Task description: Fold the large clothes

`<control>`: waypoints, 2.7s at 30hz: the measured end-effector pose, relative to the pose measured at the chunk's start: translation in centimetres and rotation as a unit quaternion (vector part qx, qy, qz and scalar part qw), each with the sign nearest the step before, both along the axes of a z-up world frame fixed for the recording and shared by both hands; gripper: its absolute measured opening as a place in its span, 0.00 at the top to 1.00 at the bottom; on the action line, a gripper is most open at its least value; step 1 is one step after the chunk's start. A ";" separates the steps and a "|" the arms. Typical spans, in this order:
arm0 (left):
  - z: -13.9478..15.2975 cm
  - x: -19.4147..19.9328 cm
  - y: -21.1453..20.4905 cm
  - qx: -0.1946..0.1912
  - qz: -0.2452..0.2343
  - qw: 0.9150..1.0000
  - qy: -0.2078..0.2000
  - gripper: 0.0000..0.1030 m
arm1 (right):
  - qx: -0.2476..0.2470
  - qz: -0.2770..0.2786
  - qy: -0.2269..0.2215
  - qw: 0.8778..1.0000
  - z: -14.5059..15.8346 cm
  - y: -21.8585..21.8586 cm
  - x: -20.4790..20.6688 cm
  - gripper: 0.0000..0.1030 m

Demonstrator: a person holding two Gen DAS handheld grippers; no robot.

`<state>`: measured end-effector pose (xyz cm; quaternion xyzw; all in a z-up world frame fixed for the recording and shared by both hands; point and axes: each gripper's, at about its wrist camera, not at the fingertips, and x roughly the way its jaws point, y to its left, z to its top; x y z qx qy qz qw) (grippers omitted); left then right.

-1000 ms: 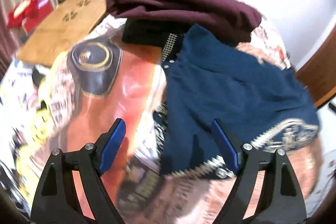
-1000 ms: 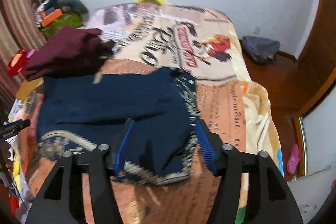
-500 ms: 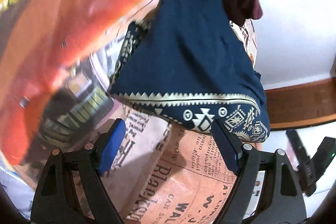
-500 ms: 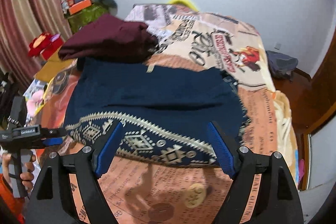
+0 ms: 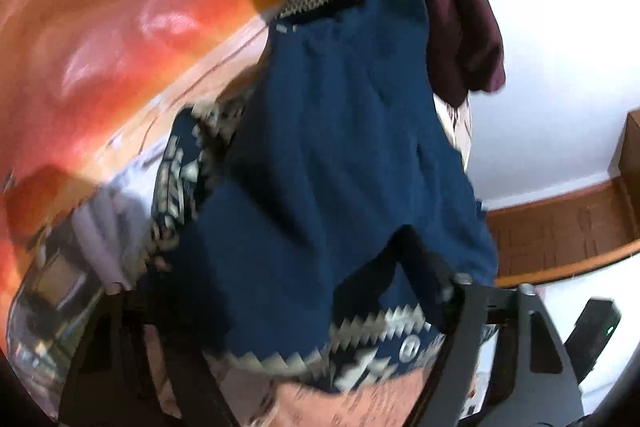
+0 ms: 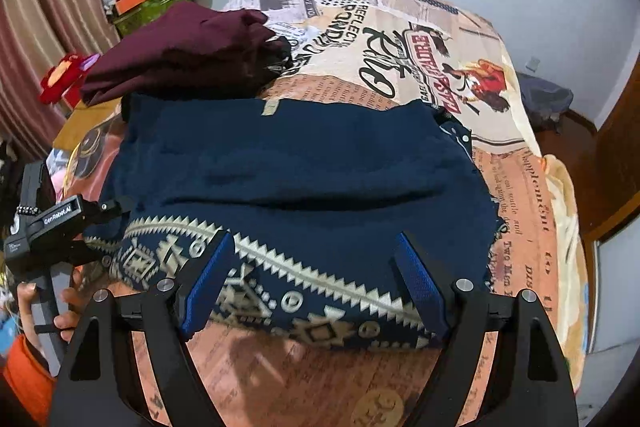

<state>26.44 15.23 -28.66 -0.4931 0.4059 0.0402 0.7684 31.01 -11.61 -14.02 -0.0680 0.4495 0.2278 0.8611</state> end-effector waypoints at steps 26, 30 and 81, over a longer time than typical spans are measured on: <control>17.3 -7.4 -3.2 0.240 0.028 0.966 -0.088 0.86 | 0.008 0.124 0.099 0.987 -3.1 11.5 -4.1 0.23; 18.4 -6.3 -5.0 0.294 0.014 0.952 -0.084 0.86 | 0.039 0.124 0.135 0.982 -4.8 13.2 -4.4 0.22; 10.4 -2.1 -15.5 0.377 -0.305 0.875 -0.002 0.15 | 0.096 0.033 -0.008 0.995 5.2 -1.2 -5.5 0.19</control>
